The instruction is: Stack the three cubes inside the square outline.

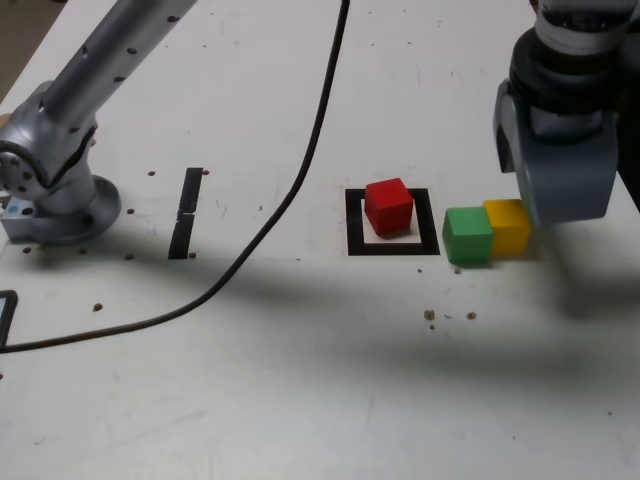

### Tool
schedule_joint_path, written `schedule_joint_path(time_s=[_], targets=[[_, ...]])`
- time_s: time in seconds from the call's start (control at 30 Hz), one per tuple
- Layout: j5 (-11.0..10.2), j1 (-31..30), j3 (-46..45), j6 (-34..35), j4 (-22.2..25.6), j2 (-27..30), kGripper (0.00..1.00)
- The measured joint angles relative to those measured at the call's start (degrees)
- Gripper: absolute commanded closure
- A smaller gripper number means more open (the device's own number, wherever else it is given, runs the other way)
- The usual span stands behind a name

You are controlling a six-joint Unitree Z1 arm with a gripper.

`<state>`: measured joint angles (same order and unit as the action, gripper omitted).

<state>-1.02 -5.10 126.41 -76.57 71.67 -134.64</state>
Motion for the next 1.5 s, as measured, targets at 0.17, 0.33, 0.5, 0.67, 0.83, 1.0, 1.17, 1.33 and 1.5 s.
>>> schedule_joint_path(time_s=[0.17,0.33,0.5,0.67,0.83,1.0,1.17,1.33,1.5], targets=[[0.0,0.0,-2.08,0.51,-1.92,0.0,0.0],[0.0,0.0,-3.27,0.92,-3.17,0.0,0.0],[0.0,0.21,-6.04,1.75,-5.42,0.0,0.0],[0.0,1.01,-8.35,2.35,-6.9,0.1,0.01],[0.0,1.33,-9.28,2.44,-7.53,0.11,0.01],[0.0,1.33,-9.89,2.44,-7.94,0.11,0.01],[-0.15,1.25,-9.92,2.51,-8.1,0.11,0.04],[-0.55,1.13,-9.92,2.86,-8.46,0.11,0.11],[-1.25,1.09,-9.91,3.75,-9.4,0.11,0.26]])
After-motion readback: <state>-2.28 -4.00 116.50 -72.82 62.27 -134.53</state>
